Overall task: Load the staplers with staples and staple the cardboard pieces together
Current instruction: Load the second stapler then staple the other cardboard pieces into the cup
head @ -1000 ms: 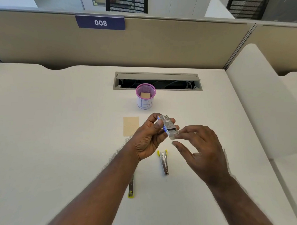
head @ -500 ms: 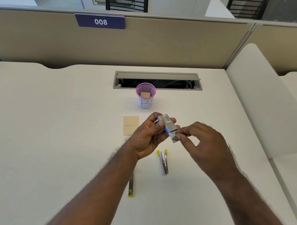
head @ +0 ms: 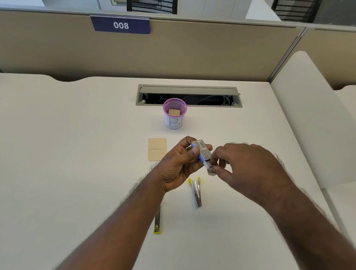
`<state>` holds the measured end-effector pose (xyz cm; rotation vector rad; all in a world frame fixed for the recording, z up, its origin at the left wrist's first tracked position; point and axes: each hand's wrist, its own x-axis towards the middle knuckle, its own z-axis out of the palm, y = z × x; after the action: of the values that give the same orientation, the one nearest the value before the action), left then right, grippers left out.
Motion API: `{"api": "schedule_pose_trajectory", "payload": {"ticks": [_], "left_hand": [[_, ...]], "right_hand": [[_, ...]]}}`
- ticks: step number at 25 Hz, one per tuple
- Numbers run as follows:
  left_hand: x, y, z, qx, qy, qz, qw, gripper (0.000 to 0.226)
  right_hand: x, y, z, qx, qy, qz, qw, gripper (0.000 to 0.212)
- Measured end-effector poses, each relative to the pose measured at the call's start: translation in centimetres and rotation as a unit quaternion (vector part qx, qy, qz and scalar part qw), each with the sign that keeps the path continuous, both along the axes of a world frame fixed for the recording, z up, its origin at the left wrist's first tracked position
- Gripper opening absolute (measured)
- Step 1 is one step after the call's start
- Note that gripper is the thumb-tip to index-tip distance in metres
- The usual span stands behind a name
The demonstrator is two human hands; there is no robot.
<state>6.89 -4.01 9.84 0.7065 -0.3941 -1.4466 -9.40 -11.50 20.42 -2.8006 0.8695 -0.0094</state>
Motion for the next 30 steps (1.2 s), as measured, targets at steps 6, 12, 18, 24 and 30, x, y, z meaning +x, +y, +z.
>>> {"api": "schedule_pose_trajectory", "payload": {"ticks": [6,12,18,24,30], "left_hand": [[0.2,0.2,0.2,0.005,-0.003,-0.001,1.0,0.011],[-0.3,0.3,-0.3,0.004,0.009,-0.003,1.0,0.006],[-0.4,0.4,-0.6,0.013,0.011,-0.003,1.0,0.009],[-0.2,0.4,-0.5,-0.001,0.015,-0.016,1.0,0.005],[0.0,0.4,-0.7,0.005,0.006,-0.017,1.0,0.017]], "right_hand": [[0.4,0.3,0.6,-0.039,0.04,0.03,0.998,0.018],[0.7,0.2,0.3,-0.06,0.077,0.058,0.994,0.018],[0.6,-0.2,-0.4,-0.046,0.081,0.082,0.992,0.019],[0.3,-0.5,-0.2,-0.002,0.068,0.086,0.994,0.018],[0.2,-0.7,0.1,-0.009,0.082,0.091,0.992,0.02]]}}
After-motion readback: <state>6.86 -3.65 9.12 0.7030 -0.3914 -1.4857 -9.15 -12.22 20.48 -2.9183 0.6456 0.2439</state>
